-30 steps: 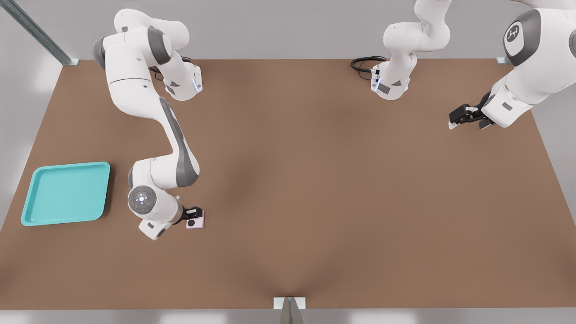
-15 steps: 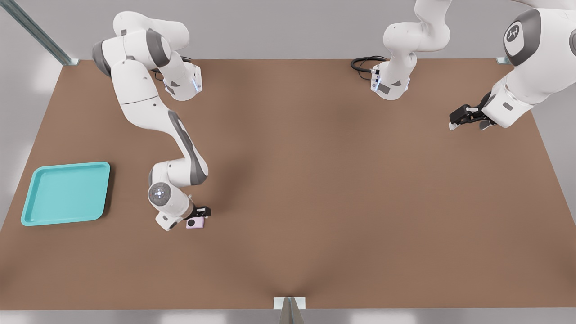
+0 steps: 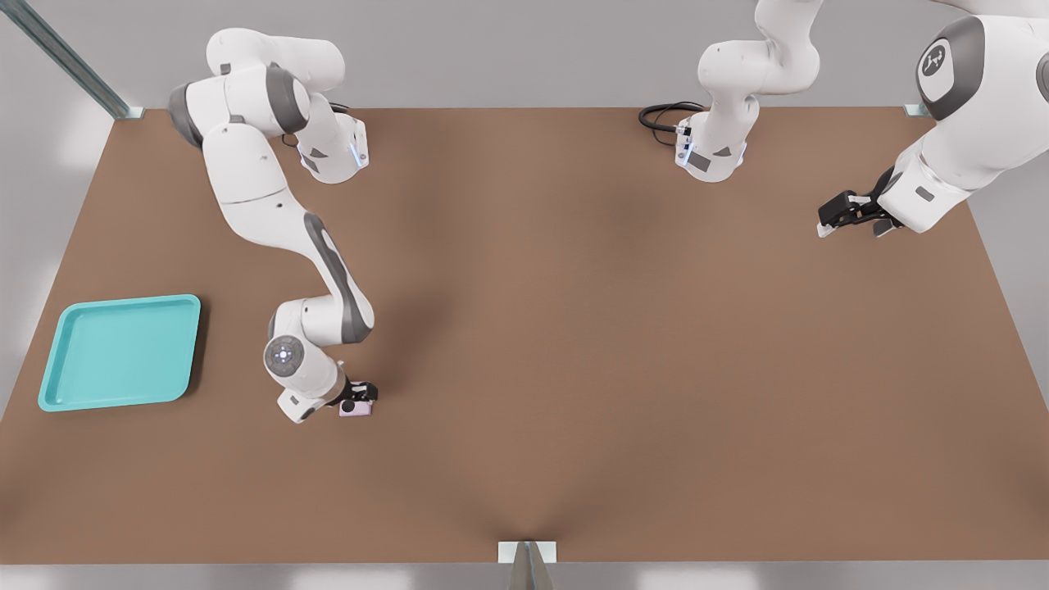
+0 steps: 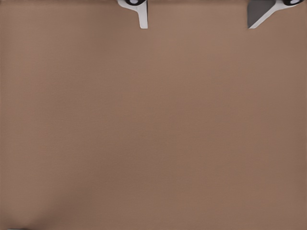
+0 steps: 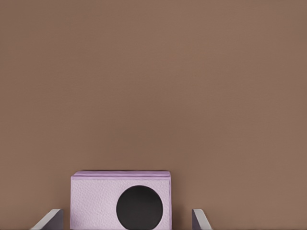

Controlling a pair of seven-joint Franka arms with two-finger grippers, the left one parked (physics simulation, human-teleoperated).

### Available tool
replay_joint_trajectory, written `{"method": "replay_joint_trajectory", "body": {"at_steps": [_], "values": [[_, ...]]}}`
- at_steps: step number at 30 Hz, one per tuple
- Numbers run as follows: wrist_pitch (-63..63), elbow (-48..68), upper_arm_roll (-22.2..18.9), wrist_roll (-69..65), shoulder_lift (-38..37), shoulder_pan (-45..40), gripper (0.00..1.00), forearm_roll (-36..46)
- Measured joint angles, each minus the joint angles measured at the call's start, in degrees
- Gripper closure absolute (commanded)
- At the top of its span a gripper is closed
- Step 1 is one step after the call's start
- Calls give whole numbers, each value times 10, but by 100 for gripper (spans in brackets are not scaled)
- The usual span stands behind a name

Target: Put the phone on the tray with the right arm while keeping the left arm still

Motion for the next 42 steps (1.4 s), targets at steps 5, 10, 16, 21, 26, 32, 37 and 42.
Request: {"method": "replay_joint_trajectory", "body": {"at_steps": [5,10,16,21,26,32,37,42], "values": [[8,0,0,-2,6,0,22,4],[10,0,-1,-9,-3,-2,25,7],[-15,-50,-1,-33,-100,-84,26,6],[-48,-62,27,-98,-120,-268,26,5],[-68,-61,42,-194,-119,-426,26,4],[-76,-40,57,-296,-75,-492,0,-15],[-114,18,59,-348,-142,-426,0,-34],[-231,14,-24,-308,-361,-140,0,-42]]}}
